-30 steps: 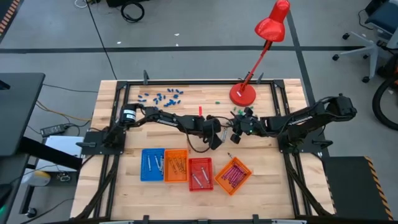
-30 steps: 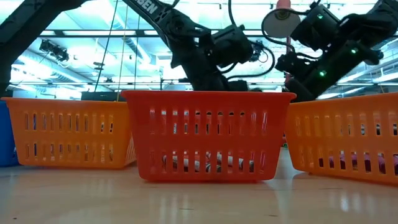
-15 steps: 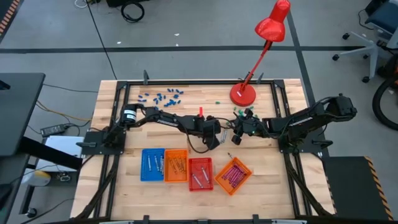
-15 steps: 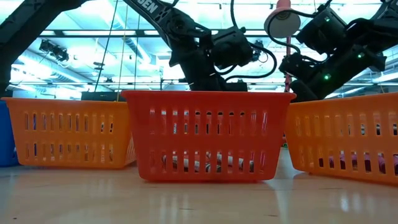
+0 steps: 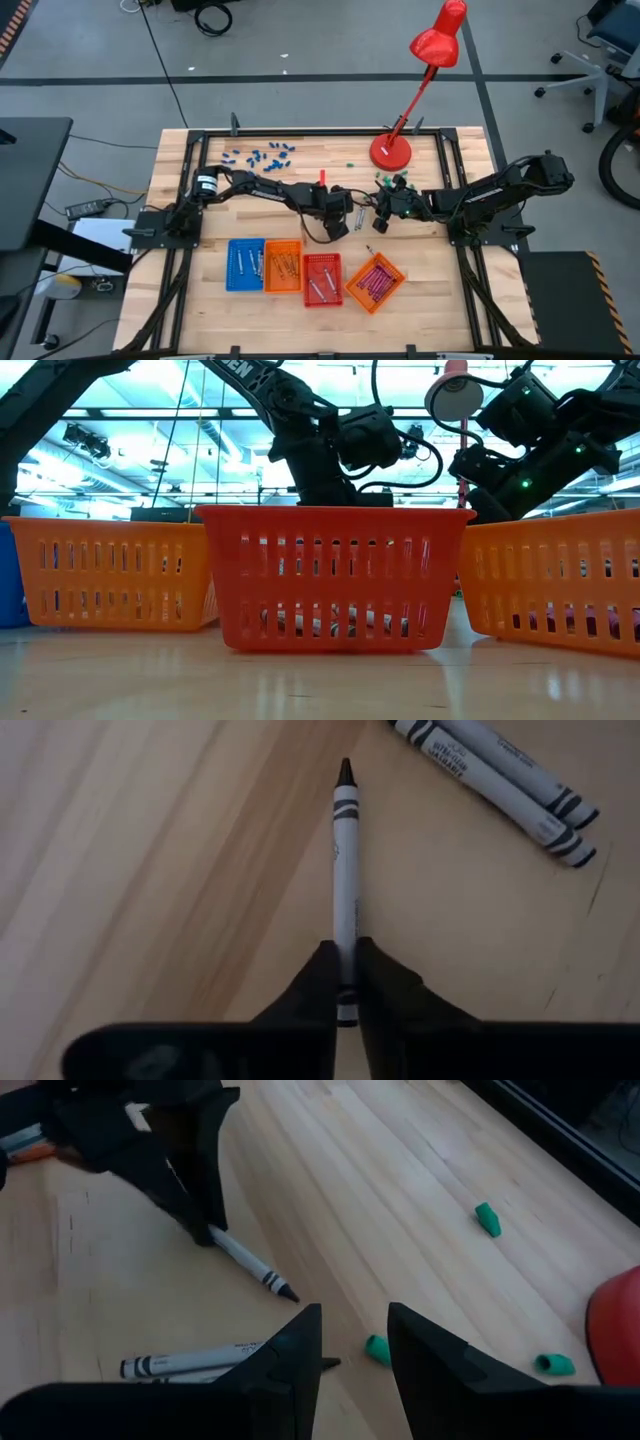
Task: Sort crayons
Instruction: Put the black crayon into the blue bin
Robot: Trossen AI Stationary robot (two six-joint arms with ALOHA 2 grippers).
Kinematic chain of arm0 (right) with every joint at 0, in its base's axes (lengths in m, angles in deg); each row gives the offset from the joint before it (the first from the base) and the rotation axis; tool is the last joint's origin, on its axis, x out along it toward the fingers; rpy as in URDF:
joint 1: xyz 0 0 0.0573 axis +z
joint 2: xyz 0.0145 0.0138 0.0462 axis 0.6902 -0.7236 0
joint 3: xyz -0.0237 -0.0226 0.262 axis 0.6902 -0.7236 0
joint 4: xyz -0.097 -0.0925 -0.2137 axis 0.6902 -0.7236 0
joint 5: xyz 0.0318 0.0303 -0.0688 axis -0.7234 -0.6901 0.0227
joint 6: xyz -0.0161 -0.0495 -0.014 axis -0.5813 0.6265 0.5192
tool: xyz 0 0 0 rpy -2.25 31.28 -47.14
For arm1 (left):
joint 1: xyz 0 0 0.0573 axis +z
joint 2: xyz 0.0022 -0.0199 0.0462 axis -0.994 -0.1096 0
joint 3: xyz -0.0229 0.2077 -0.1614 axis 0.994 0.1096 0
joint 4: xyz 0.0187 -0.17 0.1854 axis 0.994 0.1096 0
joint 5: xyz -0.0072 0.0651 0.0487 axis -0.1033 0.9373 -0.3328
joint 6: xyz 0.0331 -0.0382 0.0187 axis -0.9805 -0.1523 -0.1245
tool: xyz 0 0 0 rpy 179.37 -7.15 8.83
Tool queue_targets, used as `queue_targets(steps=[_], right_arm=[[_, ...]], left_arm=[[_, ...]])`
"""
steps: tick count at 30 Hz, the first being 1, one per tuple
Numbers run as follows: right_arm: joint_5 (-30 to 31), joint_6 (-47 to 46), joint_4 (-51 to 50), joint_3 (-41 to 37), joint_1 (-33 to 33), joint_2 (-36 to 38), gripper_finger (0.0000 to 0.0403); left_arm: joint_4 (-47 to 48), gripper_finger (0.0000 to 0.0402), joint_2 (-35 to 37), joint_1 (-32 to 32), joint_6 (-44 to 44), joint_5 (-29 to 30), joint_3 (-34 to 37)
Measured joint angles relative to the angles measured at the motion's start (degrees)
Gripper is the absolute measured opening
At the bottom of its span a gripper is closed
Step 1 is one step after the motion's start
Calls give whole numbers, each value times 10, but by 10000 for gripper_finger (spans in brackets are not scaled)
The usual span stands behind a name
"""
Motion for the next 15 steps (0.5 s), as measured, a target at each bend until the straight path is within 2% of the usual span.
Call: queue_targets(steps=[3, 7, 15], right_arm=[[-11, 0, 0, 0, 0, 0, 122], [-13, 1, -10, 0, 0, 0, 122], [-10, 4, -17, 0, 0, 0, 122]], left_arm=[[16, 17, 8, 2, -1, -5, 3], [42, 25, 18, 2, -1, -2, 3], [118, 30, 39, -7, 0, 40, 6]])
